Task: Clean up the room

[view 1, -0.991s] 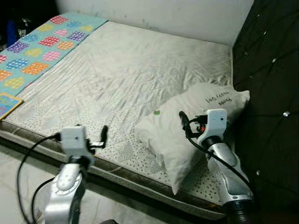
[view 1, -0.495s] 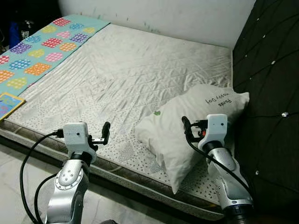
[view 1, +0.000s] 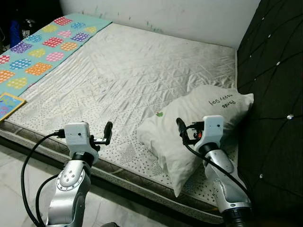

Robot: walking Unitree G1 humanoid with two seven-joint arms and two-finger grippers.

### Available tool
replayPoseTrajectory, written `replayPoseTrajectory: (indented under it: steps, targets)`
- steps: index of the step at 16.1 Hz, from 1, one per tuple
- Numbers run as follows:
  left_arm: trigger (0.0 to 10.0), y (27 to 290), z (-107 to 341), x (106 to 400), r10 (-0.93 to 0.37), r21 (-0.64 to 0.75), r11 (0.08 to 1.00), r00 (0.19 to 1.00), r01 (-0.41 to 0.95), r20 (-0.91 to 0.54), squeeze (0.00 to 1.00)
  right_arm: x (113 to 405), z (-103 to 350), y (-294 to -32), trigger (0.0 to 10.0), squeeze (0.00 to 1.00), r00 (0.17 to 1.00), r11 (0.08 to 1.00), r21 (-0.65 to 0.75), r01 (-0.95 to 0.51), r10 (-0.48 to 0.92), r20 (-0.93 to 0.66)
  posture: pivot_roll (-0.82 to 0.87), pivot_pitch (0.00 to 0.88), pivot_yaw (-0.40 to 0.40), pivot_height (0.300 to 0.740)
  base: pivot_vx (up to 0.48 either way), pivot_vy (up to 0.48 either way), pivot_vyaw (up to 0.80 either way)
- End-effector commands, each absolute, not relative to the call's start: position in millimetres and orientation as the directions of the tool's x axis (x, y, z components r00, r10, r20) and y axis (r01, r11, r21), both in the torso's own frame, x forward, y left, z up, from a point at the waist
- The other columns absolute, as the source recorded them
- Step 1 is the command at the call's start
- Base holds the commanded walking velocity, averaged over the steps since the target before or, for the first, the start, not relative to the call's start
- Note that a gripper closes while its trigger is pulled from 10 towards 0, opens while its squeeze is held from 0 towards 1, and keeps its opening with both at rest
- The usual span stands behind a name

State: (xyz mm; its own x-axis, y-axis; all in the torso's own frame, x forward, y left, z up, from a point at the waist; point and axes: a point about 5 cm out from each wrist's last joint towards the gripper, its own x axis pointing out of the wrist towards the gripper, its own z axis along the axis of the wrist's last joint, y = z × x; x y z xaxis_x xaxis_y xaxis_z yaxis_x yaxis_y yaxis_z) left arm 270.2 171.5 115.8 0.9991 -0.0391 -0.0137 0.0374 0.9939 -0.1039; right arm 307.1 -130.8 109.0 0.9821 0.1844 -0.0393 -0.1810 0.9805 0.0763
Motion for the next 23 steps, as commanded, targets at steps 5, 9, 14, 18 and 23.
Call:
replayPoseTrajectory:
  steps: [5,9,14,18,23]
  targets:
    - [10.0,167,116,272,-0.063,-0.104,0.993,0.998,0.060,-0.023,0.00,306,108,-132,10.0,0.00,0.982,0.979,0.106,-0.175,0.181,-0.052,0.05,0.142,-0.008,0.740,0.000,0.000,0.00]
    - [10.0,165,116,271,-0.069,-0.108,0.992,0.997,0.066,-0.023,0.00,306,109,-131,10.0,0.00,0.981,0.979,0.101,-0.178,0.184,-0.052,0.05,0.146,-0.007,0.740,0.000,0.000,0.00]
    - [10.0,159,116,271,-0.093,-0.126,0.988,0.995,0.090,-0.021,0.00,303,106,-130,10.0,0.00,0.976,0.975,0.091,-0.200,0.207,-0.065,0.04,0.141,-0.011,0.680,0.000,0.000,0.00]
    - [10.0,155,118,271,-0.100,-0.138,0.985,0.995,0.099,0.002,0.00,303,105,-132,10.0,0.00,0.970,0.972,0.048,-0.228,0.231,-0.074,0.04,0.135,-0.018,0.665,0.000,0.000,0.00]
    - [10.0,151,120,273,-0.107,-0.149,0.983,0.994,0.108,0.013,0.00,306,106,-133,10.0,0.00,0.968,0.971,0.045,-0.235,0.238,-0.077,0.04,0.136,-0.028,0.665,0.000,0.000,0.00]
